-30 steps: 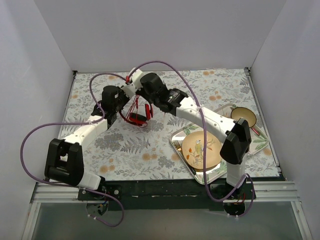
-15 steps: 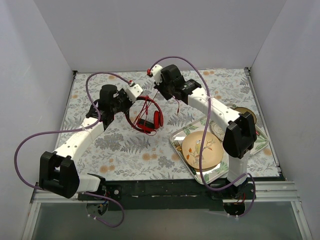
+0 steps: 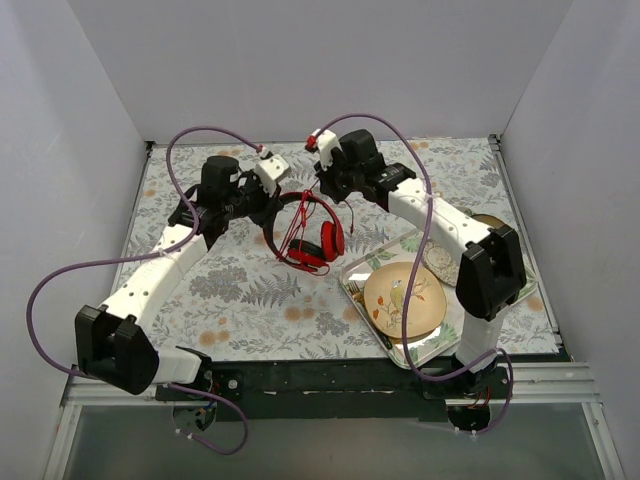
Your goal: Wrap the headphones
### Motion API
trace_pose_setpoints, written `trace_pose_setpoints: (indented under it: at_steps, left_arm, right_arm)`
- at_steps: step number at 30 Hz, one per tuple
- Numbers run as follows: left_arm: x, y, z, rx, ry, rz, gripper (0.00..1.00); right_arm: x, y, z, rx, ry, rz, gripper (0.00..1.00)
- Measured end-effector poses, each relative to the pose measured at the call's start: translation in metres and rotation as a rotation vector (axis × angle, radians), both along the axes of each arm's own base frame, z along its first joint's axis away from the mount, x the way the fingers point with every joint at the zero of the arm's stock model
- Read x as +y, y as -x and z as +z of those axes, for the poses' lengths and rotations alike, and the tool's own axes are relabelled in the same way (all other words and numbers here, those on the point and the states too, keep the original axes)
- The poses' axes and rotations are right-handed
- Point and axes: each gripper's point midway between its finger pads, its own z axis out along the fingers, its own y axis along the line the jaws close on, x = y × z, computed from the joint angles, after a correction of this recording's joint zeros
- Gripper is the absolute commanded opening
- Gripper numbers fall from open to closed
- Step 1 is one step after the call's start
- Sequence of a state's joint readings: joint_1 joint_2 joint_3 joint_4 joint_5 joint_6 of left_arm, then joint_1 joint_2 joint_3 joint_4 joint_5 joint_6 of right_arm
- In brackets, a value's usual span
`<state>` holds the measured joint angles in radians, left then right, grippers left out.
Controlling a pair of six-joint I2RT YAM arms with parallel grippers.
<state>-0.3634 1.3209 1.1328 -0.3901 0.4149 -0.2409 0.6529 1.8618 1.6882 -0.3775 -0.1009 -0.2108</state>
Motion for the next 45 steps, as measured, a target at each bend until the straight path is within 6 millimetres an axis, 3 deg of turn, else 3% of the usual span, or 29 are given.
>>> trace_pose_setpoints:
  at_steps: [3,9,11,12,19,26,29,35,41,45]
  left_arm:
    - [-0.011,0.005,0.026,0.052,0.103,0.006,0.00]
    - [-0.023,0.015,0.054,0.151,0.235,0.039,0.00]
    - [-0.025,0.013,0.063,0.158,0.268,0.066,0.00]
    - [-0.024,0.011,0.066,0.161,0.283,0.084,0.00]
    - [-0.012,-0.004,0.067,0.180,0.324,0.240,0.00]
    - [0.009,-0.018,0.063,0.218,0.375,0.391,0.00]
    - [0.019,-0.027,0.066,0.219,0.414,0.446,0.00]
    - [0.031,-0.038,0.043,0.269,0.449,0.542,0.00]
    - [0.053,-0.055,-0.017,0.310,0.446,0.737,0.00]
    - [0.063,-0.056,-0.058,0.354,0.438,0.839,0.00]
  right_arm:
    - [0.000,0.012,0.000,0.013,-0.090,0.051,0.09]
    - [0.012,0.025,0.016,-0.014,-0.278,0.129,0.19]
    - [0.012,0.025,0.011,0.006,-0.321,0.122,0.18]
    - [0.012,0.026,0.007,0.023,-0.336,0.116,0.12]
    - [0.021,0.027,-0.016,0.144,-0.443,0.058,0.07]
    - [0.031,0.029,-0.017,0.201,-0.535,0.040,0.11]
    - [0.033,0.031,-0.022,0.234,-0.564,0.027,0.01]
    - [0.037,0.032,-0.037,0.301,-0.613,-0.023,0.01]
    - [0.048,0.044,-0.071,0.429,-0.612,-0.142,0.01]
    - [0.053,0.052,-0.099,0.549,-0.621,-0.231,0.01]
